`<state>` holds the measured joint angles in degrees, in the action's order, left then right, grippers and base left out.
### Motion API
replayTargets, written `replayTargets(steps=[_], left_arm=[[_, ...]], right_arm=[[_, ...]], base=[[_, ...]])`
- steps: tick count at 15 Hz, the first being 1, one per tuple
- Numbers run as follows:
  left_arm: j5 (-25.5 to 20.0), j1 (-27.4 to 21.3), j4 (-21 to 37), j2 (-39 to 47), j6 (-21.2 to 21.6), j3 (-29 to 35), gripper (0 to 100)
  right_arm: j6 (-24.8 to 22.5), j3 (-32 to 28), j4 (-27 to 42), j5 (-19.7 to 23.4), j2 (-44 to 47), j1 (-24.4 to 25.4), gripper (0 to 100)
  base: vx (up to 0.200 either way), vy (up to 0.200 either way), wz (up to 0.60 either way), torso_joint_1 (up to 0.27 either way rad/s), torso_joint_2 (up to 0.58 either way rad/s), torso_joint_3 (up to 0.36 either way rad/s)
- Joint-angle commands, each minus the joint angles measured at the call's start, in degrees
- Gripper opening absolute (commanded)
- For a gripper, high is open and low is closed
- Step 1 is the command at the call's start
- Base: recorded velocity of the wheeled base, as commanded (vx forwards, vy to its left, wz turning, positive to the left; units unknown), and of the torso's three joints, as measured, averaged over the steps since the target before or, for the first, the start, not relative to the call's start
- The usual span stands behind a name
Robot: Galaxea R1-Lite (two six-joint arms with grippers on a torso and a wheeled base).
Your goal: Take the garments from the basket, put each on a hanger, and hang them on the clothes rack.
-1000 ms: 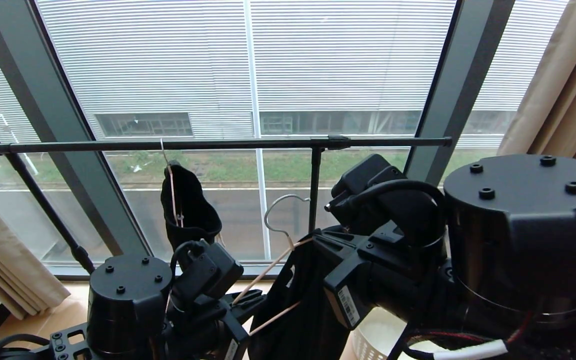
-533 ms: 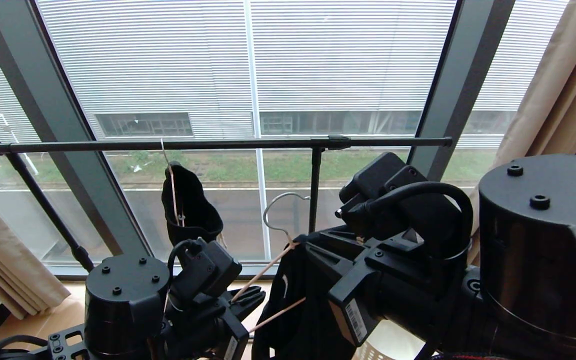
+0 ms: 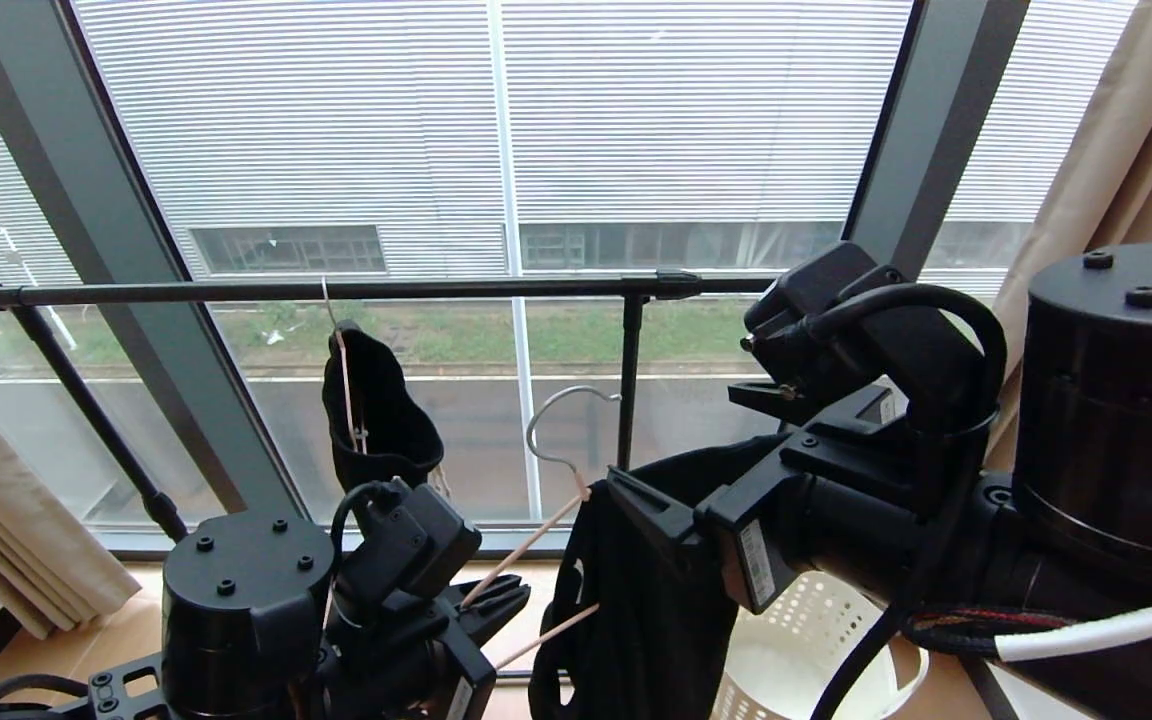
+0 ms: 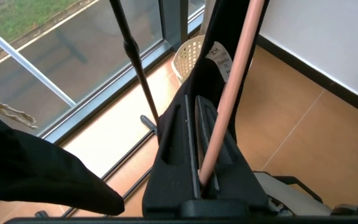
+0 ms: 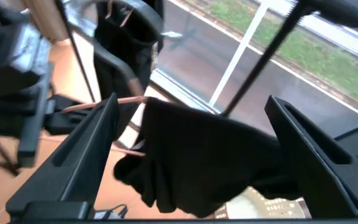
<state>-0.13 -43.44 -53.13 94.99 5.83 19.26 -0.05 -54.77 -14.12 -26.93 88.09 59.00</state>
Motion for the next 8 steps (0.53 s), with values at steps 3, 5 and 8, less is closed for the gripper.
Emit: replayTargets(steps=[3,5,8], left_arm=[[-0.39,0.19,-0.05,-2.53,-0.38,-1.95,0],[-0.66,0.46,-0.05,-3.49,-0.38,-3.88,0],[-0.92,0.37,-0.05,-3.85,-0.03,-5.46,0]], right_arm=[[-3.64,2.65,0.49,4.17,-2.75,-3.54,100],[-9.88,7.4,0.67,12.16,-7.14,-5.48,100],[-24.65,6.87,1.02,25.17,-7.93,-15.15,100]], base=[[0.0,0.0,0.0,0.0,0.0,0.0],[0.0,0.0,0.0,0.0,0.0,0.0],[0.0,0.0,0.0,0.0,0.0,0.0]])
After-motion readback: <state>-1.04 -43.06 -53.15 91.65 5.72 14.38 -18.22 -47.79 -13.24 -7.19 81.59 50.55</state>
